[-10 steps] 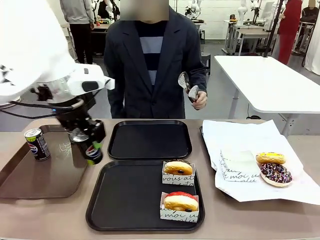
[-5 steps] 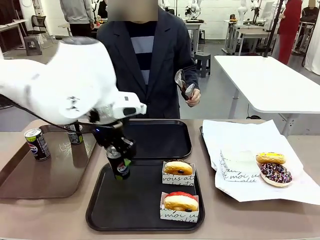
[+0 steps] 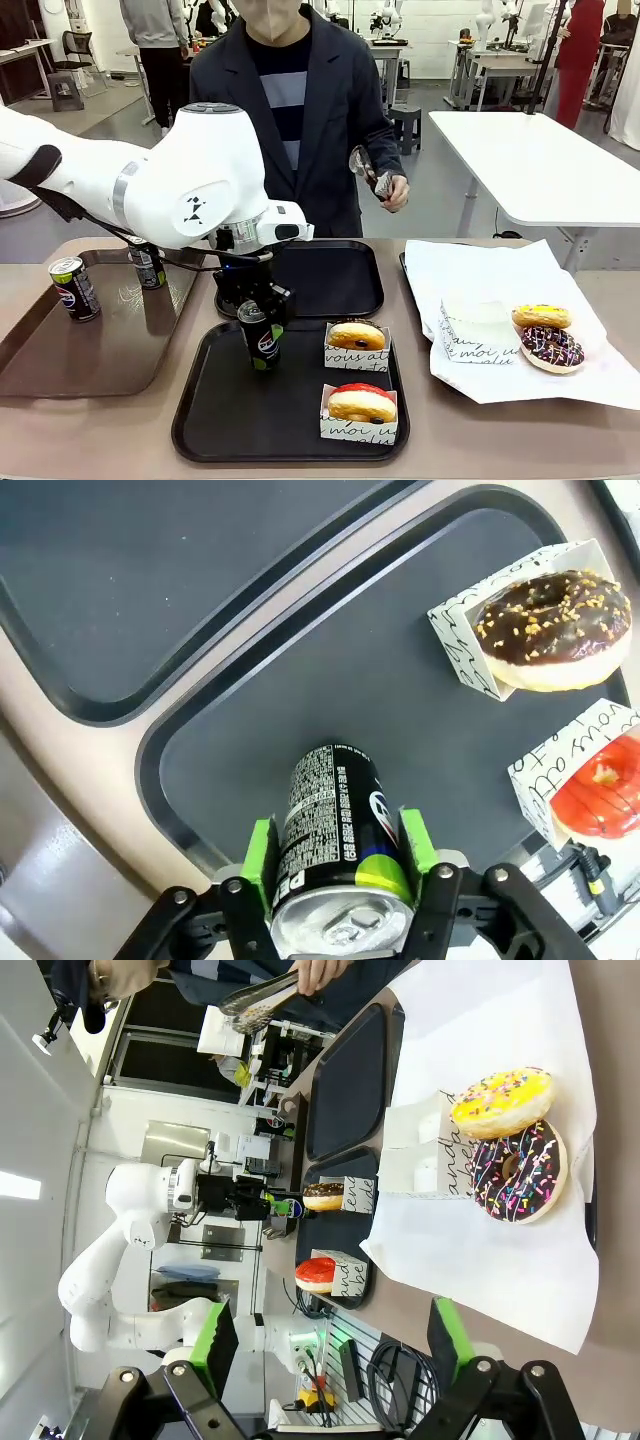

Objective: Set up donuts and drinks on trays.
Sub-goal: Pick up one Pepsi coke and place it on the Flat Tray, then pick up one Pepsi coke from the Handle tray and place it on the Flat Tray without a Pepsi coke.

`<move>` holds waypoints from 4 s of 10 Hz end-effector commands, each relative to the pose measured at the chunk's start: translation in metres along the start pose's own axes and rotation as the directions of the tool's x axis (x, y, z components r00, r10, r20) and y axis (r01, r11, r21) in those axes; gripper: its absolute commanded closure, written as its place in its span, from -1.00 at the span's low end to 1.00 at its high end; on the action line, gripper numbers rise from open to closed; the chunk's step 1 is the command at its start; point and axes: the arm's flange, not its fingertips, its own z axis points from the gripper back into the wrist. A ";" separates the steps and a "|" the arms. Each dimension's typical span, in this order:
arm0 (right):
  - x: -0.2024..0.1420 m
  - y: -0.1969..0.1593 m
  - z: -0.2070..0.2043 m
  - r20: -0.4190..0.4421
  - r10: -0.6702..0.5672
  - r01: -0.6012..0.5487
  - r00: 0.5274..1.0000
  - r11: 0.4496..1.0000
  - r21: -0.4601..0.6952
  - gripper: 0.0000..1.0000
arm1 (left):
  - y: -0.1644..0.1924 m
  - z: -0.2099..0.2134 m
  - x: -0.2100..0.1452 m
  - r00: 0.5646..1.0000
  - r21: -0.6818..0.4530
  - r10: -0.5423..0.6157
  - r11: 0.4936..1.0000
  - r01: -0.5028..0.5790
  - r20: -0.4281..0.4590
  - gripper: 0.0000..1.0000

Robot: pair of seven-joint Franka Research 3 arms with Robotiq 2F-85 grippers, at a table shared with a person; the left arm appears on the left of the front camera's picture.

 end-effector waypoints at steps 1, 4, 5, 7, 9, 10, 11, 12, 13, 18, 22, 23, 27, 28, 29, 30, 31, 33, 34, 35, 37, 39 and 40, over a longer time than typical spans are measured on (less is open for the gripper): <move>0.001 -0.001 -0.001 0.012 0.017 -0.017 1.000 1.000 0.018 -1.00 | -0.003 0.005 -0.002 1.000 0.037 0.010 0.999 -0.011 0.027 -1.00; 0.001 -0.001 -0.001 0.012 0.017 -0.017 1.000 1.000 0.018 -1.00 | -0.002 0.005 -0.002 1.000 0.034 0.016 0.999 -0.016 0.010 -1.00; 0.001 -0.001 -0.001 0.012 0.017 -0.017 1.000 1.000 0.018 -1.00 | -0.002 0.006 -0.002 1.000 0.035 0.018 0.999 -0.019 0.011 -1.00; 0.001 -0.001 -0.001 0.012 0.017 -0.017 1.000 1.000 0.018 -1.00 | 0.000 0.011 -0.004 0.999 0.036 0.027 0.999 -0.028 0.021 -1.00; 0.001 -0.001 -0.001 0.012 0.017 -0.017 1.000 1.000 0.018 -1.00 | -0.002 0.009 -0.004 1.000 0.060 0.026 0.998 -0.026 -0.003 -1.00; 0.001 -0.001 -0.001 0.012 0.017 -0.017 1.000 1.000 0.018 -1.00 | -0.004 0.007 -0.003 0.999 0.071 0.035 0.997 -0.033 -0.031 -1.00; 0.001 -0.001 -0.001 0.012 0.017 -0.017 1.000 1.000 0.018 -1.00 | 0.000 0.008 -0.001 1.000 0.021 0.009 1.000 -0.009 0.010 -1.00; 0.001 -0.001 -0.001 0.012 0.017 -0.017 1.000 1.000 0.018 -1.00 | 0.000 0.008 -0.001 1.000 0.021 0.009 1.000 -0.009 0.010 -1.00; 0.001 -0.001 -0.001 0.012 0.017 -0.017 1.000 1.000 0.018 -1.00 | 0.000 0.008 -0.001 1.000 0.021 0.009 1.000 -0.009 0.010 -1.00; 0.001 -0.001 -0.001 0.012 0.017 -0.017 1.000 1.000 0.018 -1.00 | 0.000 0.008 -0.001 1.000 0.021 0.009 1.000 -0.009 0.010 -1.00; 0.001 -0.001 -0.001 0.012 0.017 -0.017 1.000 1.000 0.018 -1.00 | 0.040 0.085 -0.030 0.981 0.104 0.147 0.982 -0.160 0.124 -1.00; 0.001 -0.001 -0.001 0.012 0.017 -0.017 1.000 1.000 0.018 -1.00 | 0.063 0.102 -0.049 0.957 0.113 0.233 0.961 -0.254 0.171 -1.00; 0.001 -0.001 -0.001 0.012 0.017 -0.017 1.000 1.000 0.018 -1.00 | 0.220 0.153 -0.101 0.861 0.047 0.465 0.874 -0.483 0.204 -1.00; 0.001 -0.001 -0.001 0.012 0.017 -0.017 1.000 1.000 0.018 -1.00 | 0.260 0.165 -0.099 0.846 0.024 0.493 0.862 -0.507 0.203 -1.00; 0.001 -0.001 -0.001 0.012 0.017 -0.017 1.000 1.000 0.018 -1.00 | 0.285 0.162 -0.103 0.836 0.039 0.512 0.848 -0.529 0.197 -1.00; 0.001 -0.001 -0.001 0.012 0.017 -0.017 1.000 1.000 0.018 -1.00 | 0.304 0.149 -0.108 0.811 0.015 0.555 0.824 -0.567 0.187 -1.00; 0.001 -0.001 -0.001 0.012 0.017 -0.017 1.000 1.000 0.018 -1.00 | 0.321 0.146 -0.098 0.812 0.009 0.559 0.823 -0.568 0.167 -1.00; 0.001 -0.001 -0.001 0.012 0.017 -0.017 1.000 1.000 0.018 -1.00 | 0.320 0.131 -0.093 0.761 0.103 0.637 0.754 -0.649 0.125 -1.00; 0.001 -0.001 -0.001 0.012 0.017 -0.017 1.000 1.000 0.018 -1.00 | 0.325 0.138 -0.110 0.802 0.027 0.575 0.810 -0.586 0.160 -1.00; 0.001 -0.001 -0.001 0.012 0.017 -0.017 1.000 1.000 0.018 -1.00 | 0.325 0.138 -0.110 0.802 0.027 0.575 0.810 -0.586 0.160 -1.00; 0.001 -0.001 -0.001 0.012 0.017 -0.017 1.000 1.000 0.018 -1.00 | 0.325 0.138 -0.110 0.802 0.027 0.575 0.810 -0.586 0.160 -1.00; 0.001 -0.001 -0.001 0.012 0.017 -0.017 1.000 1.000 0.018 -1.00 | 0.325 0.138 -0.110 0.802 0.027 0.575 0.810 -0.586 0.160 -1.00; 0.001 -0.001 -0.001 0.012 0.017 -0.017 1.000 1.000 0.018 -1.00 | 0.324 0.140 -0.105 0.795 0.042 0.585 0.801 -0.598 0.162 -1.00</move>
